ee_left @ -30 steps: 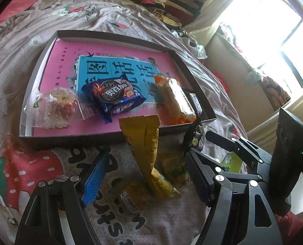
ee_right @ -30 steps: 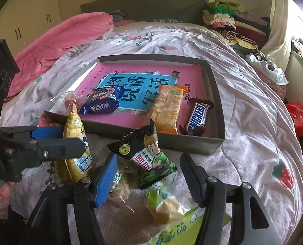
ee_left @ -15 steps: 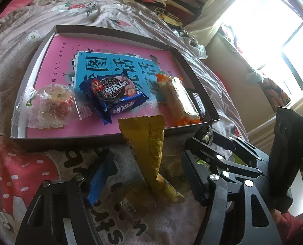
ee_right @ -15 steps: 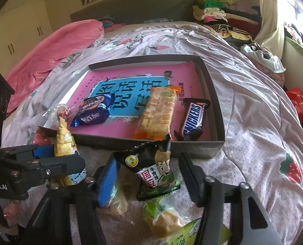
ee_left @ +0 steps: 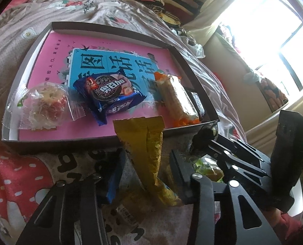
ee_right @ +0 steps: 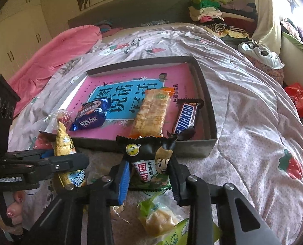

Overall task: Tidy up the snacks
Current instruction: 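Grasp the yellow packet with left tool while right tool grasps the black-green cartoon packet, then carry the yellow packet with left tool while right tool carries the cartoon packet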

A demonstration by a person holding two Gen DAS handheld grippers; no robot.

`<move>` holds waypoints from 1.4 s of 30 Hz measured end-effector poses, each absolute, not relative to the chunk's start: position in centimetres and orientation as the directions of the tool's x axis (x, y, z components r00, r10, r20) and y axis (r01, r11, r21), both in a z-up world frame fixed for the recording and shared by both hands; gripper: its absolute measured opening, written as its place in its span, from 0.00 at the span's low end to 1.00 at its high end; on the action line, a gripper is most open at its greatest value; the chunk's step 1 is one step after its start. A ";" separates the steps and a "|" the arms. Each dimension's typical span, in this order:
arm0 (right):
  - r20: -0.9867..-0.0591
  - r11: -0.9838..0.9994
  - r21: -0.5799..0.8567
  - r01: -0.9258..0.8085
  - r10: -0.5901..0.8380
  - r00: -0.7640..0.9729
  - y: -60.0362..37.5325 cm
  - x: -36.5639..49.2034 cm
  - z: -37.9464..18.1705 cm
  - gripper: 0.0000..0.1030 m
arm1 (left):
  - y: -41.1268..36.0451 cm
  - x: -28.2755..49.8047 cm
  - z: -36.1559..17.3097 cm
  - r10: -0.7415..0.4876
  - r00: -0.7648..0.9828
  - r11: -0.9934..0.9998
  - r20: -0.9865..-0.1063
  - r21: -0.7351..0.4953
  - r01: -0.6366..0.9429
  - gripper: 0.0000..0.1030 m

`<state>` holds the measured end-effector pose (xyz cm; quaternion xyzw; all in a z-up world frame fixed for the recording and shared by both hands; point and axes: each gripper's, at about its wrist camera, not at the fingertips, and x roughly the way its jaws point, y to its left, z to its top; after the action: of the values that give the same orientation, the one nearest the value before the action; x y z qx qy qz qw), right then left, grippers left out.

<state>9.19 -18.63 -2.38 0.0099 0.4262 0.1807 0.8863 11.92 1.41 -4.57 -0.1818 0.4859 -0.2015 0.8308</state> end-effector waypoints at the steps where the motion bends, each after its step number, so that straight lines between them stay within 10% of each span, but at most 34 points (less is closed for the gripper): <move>1: -0.749 0.934 0.172 -0.313 0.330 0.574 -18.6 9.1 -2.3 0.33 | 1.4 11.9 -4.7 -0.516 0.444 0.850 -0.733 -0.502 0.159 0.37; 10: -0.733 0.933 0.179 -0.312 0.338 0.591 -19.0 8.8 -1.6 0.33 | 2.0 11.9 -4.9 -0.550 0.444 0.825 -0.708 -0.543 0.155 0.18; 42: -0.673 0.922 0.200 -0.332 0.375 0.637 -19.0 8.0 1.8 0.32 | 6.0 10.5 1.1 -0.475 0.613 0.850 -0.631 -0.510 0.133 0.17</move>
<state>7.96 -18.98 1.79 0.0290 0.3784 0.1954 0.9043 10.47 5.97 1.08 -0.2115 0.4039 -0.1742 0.8728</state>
